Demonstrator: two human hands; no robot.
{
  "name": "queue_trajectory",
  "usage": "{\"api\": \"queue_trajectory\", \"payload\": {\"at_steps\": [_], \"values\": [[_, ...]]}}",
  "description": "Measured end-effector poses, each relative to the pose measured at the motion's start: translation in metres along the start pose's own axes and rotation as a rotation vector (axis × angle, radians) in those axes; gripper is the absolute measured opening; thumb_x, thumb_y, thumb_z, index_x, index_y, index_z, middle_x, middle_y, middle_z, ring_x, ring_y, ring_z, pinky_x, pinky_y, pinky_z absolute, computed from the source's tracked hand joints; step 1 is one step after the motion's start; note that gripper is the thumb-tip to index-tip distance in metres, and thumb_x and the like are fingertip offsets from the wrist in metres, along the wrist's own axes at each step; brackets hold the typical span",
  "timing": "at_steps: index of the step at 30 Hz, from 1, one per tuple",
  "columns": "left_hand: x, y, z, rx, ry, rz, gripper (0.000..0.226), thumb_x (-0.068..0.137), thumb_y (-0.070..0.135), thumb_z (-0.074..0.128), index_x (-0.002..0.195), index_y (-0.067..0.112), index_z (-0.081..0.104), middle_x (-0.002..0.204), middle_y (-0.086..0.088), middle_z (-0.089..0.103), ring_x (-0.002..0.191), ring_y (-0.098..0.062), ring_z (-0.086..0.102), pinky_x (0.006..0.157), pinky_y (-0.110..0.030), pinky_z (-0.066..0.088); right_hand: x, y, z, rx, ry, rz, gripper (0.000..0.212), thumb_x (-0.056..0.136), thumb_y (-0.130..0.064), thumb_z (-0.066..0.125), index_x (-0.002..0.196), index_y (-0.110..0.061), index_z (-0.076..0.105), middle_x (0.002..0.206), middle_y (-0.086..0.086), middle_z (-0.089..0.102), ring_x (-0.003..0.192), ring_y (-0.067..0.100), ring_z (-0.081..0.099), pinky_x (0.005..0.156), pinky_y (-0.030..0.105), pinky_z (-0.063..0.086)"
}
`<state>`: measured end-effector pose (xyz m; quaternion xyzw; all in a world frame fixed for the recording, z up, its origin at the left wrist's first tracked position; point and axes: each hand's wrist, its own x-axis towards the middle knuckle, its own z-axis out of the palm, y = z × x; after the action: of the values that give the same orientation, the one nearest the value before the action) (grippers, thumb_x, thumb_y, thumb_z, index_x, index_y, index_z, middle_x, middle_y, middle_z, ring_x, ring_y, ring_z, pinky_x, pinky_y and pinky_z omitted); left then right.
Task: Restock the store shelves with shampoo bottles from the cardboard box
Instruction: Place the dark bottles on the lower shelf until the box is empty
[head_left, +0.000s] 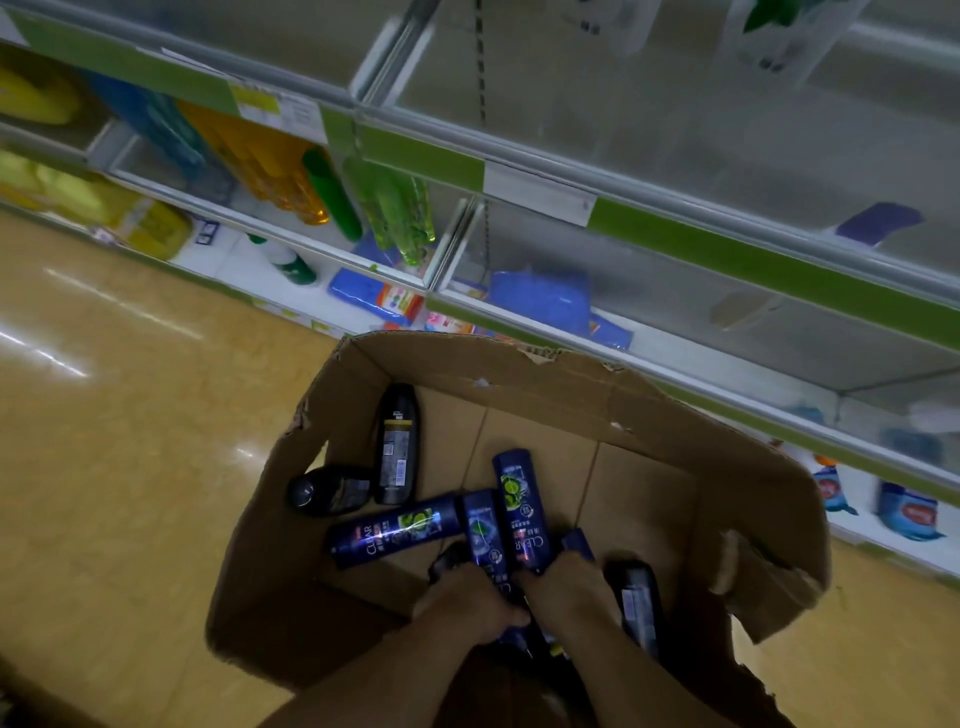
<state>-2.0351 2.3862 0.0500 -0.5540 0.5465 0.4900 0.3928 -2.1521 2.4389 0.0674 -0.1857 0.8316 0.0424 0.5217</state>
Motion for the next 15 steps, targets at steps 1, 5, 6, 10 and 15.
{"api": "queue_trajectory", "payload": {"at_steps": [1, 5, 6, 10, 15], "values": [[-0.001, 0.000, 0.002, -0.073, -0.003, -0.023, 0.065, 0.070, 0.051, 0.075, 0.127, 0.026, 0.059, 0.121, 0.000, 0.064, 0.103, -0.019, 0.064, 0.090, -0.036, 0.056, -0.001, 0.001, -0.001, 0.017, 0.005, 0.003, 0.060, 0.080, -0.054, 0.065, 0.126, -0.015, 0.056, 0.120, 0.009, 0.063, 0.103, 0.027, 0.064, 0.088, 0.037, 0.053], [-0.012, -0.003, 0.012, -0.343, 0.134, -0.059, 0.067, 0.079, 0.038, 0.071, 0.136, 0.021, 0.040, 0.122, -0.002, 0.066, 0.104, -0.022, 0.066, 0.089, -0.034, 0.056, -0.011, 0.006, -0.008, 0.159, 0.050, -0.015, 0.059, 0.076, -0.053, 0.069, 0.120, -0.019, 0.052, 0.113, 0.005, 0.066, 0.097, 0.025, 0.065, 0.084, 0.037, 0.055], [-0.016, -0.005, 0.011, -0.363, 0.180, -0.068, 0.071, 0.080, 0.039, 0.070, 0.137, 0.019, 0.034, 0.122, -0.002, 0.065, 0.107, -0.023, 0.065, 0.092, -0.035, 0.054, -0.013, 0.006, -0.011, 0.209, 0.073, -0.022, 0.055, 0.077, -0.051, 0.070, 0.118, -0.020, 0.052, 0.108, 0.004, 0.068, 0.091, 0.024, 0.066, 0.080, 0.035, 0.056], [-0.033, -0.012, -0.010, -0.323, 0.285, -0.008, 0.062, 0.084, 0.045, 0.066, 0.134, 0.025, 0.035, 0.114, 0.003, 0.066, 0.106, -0.020, 0.063, 0.096, -0.041, 0.050, -0.022, -0.002, -0.032, 0.304, 0.191, -0.062, 0.043, 0.082, -0.042, 0.074, 0.106, -0.017, 0.049, 0.090, 0.000, 0.065, 0.068, 0.011, 0.060, 0.051, 0.024, 0.043], [-0.053, -0.019, -0.052, -0.236, 0.427, 0.130, 0.047, 0.084, 0.046, 0.066, 0.122, 0.026, 0.047, 0.109, 0.003, 0.063, 0.095, -0.017, 0.063, 0.083, -0.036, 0.053, -0.033, -0.033, -0.062, 0.307, 0.302, -0.101, 0.042, 0.087, -0.031, 0.069, 0.115, -0.012, 0.043, 0.086, 0.001, 0.063, 0.071, 0.017, 0.063, 0.052, 0.027, 0.048]]}}
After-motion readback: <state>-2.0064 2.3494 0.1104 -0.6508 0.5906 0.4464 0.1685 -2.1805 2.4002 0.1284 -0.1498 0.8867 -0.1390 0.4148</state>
